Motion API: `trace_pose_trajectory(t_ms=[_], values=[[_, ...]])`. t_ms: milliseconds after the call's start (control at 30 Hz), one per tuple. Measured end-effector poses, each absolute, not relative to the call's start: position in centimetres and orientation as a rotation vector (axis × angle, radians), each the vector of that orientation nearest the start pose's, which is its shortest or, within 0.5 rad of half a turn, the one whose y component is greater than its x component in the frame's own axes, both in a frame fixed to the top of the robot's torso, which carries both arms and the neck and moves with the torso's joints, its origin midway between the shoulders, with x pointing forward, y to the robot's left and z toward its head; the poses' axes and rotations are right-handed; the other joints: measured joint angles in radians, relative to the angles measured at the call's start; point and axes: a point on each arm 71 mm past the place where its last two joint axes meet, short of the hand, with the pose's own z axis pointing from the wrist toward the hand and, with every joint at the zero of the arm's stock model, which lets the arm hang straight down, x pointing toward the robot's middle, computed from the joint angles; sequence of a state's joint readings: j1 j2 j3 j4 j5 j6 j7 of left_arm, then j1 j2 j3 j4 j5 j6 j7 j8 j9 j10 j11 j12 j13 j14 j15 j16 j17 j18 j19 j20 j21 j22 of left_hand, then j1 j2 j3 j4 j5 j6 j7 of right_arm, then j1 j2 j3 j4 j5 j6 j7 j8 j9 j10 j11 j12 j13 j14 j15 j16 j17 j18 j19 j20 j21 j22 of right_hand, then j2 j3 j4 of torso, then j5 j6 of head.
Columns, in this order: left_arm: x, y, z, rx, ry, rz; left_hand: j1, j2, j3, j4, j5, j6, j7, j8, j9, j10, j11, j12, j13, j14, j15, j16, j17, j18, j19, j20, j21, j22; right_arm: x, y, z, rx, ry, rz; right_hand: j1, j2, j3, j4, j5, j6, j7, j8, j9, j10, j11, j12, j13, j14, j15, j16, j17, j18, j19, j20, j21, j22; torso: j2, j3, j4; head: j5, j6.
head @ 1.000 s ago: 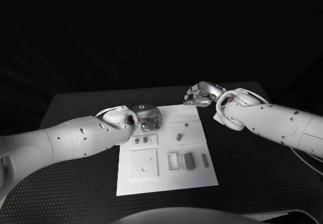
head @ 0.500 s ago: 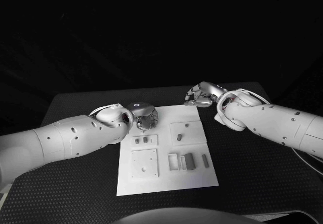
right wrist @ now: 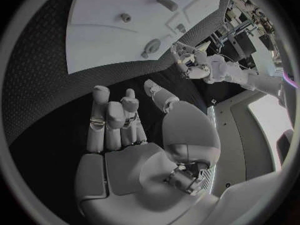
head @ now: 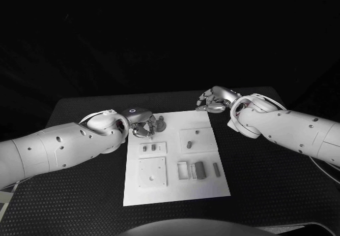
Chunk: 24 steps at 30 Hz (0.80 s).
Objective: Assemble the parts on the task board
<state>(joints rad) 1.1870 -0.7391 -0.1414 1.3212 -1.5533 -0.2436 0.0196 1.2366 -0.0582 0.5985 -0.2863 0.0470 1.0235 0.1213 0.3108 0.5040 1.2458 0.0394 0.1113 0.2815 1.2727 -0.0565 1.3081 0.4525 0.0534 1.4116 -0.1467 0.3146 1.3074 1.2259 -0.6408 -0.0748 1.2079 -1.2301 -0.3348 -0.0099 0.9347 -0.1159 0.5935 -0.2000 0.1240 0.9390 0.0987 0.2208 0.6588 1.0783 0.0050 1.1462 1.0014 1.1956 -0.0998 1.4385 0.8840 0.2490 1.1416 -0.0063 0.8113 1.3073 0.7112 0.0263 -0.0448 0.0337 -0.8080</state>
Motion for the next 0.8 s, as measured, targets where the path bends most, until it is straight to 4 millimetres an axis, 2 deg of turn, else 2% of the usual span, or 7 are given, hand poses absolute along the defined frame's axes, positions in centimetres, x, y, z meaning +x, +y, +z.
trace_pose_trajectory(t_ms=[367,800], values=[[50.3,21.3,-24.4,0.352,1.796,-0.534,0.003,-0.003,0.000,0.000,-0.002,0.000,-0.001,0.000,0.000,0.000,0.000,0.000,0.001,0.000,0.000,0.000,0.000,-0.001,-0.004,-0.004,0.000,0.000,54.1,-18.9,-20.0,0.030,1.684,0.695,0.000,0.000,0.000,0.000,0.000,0.000,0.000,0.000,0.000,0.000,0.000,0.000,0.000,0.000,0.000,0.000,0.000,0.000,0.000,0.000,0.000,0.000,0.001,0.0005,-0.0023,0.006,0.001],[50.8,21.1,-24.9,0.355,1.810,-0.516,0.003,-0.005,0.000,0.000,-0.002,0.001,-0.005,-0.001,-0.002,0.000,0.000,0.000,0.001,0.000,0.000,0.000,0.000,-0.001,-0.004,-0.003,0.000,0.001,54.1,-18.8,-20.1,0.030,1.684,0.696,0.000,0.000,0.000,0.000,0.000,0.000,0.000,0.000,0.000,0.000,0.000,0.000,0.000,0.000,0.000,0.000,0.001,0.000,0.000,0.000,0.000,0.000,0.002,0.0017,-0.0052,0.008,-0.002]])
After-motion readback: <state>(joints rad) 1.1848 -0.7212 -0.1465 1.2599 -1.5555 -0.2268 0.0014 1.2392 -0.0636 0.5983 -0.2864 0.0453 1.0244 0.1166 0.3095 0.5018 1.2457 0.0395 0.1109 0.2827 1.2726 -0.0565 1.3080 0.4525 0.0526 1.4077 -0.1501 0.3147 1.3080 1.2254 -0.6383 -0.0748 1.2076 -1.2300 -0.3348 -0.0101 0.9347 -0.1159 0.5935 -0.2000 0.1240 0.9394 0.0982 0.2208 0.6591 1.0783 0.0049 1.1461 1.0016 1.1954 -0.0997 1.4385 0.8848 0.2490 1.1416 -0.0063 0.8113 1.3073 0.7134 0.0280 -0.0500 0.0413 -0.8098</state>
